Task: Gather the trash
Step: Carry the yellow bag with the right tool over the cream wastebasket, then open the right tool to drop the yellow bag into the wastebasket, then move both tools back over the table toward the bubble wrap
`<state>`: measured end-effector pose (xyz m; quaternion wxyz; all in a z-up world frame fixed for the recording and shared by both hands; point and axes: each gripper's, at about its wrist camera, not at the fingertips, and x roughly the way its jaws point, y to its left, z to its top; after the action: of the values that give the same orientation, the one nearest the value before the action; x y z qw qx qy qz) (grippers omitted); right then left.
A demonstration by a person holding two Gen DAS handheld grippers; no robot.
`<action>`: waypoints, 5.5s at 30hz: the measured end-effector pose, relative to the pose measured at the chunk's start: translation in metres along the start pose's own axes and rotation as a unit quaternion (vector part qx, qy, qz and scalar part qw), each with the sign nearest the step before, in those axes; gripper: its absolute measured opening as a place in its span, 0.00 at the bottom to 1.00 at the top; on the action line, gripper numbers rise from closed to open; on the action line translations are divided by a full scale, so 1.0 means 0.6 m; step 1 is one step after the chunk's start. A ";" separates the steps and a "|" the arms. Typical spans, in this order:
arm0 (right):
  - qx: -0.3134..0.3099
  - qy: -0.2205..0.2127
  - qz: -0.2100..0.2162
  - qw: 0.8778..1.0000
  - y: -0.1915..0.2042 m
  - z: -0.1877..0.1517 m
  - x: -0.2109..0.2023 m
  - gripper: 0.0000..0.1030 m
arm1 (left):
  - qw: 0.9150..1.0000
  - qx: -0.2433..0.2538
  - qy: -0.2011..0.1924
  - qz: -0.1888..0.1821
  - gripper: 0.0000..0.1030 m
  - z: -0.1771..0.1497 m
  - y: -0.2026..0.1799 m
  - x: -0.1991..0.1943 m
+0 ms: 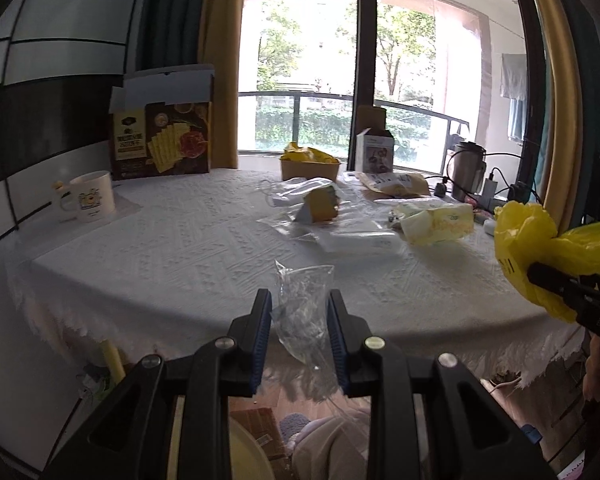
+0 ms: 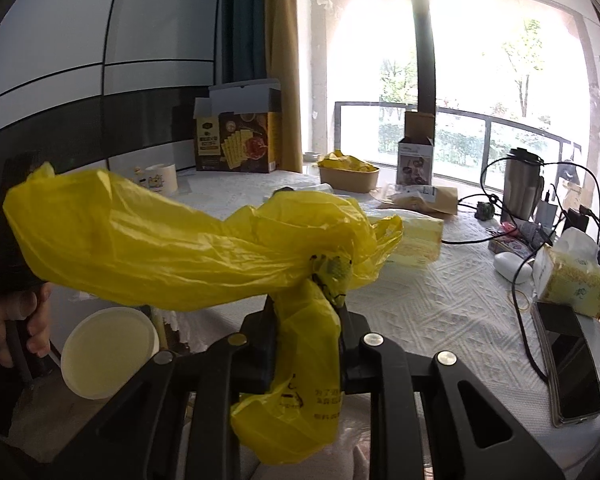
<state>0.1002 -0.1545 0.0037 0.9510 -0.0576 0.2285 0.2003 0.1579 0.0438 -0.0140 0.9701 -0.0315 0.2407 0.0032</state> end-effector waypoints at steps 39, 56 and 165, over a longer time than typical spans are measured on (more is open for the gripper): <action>-0.111 0.079 0.179 0.974 0.344 -0.002 0.145 0.20 | 0.989 -0.114 0.062 0.071 0.69 -0.210 0.238 -0.094; -0.129 0.195 0.284 0.930 0.451 -0.075 0.245 0.40 | 0.972 -0.147 0.033 0.179 0.70 -0.226 0.320 -0.191; 0.027 0.076 -0.002 0.997 -0.212 0.166 0.266 0.67 | 0.996 -0.020 0.052 -0.073 0.70 0.146 -0.048 0.296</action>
<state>0.3230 -0.1938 0.0216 0.9325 -0.0474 0.3054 0.1871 0.3563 0.0187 -0.0182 0.9531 -0.0687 0.2877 -0.0645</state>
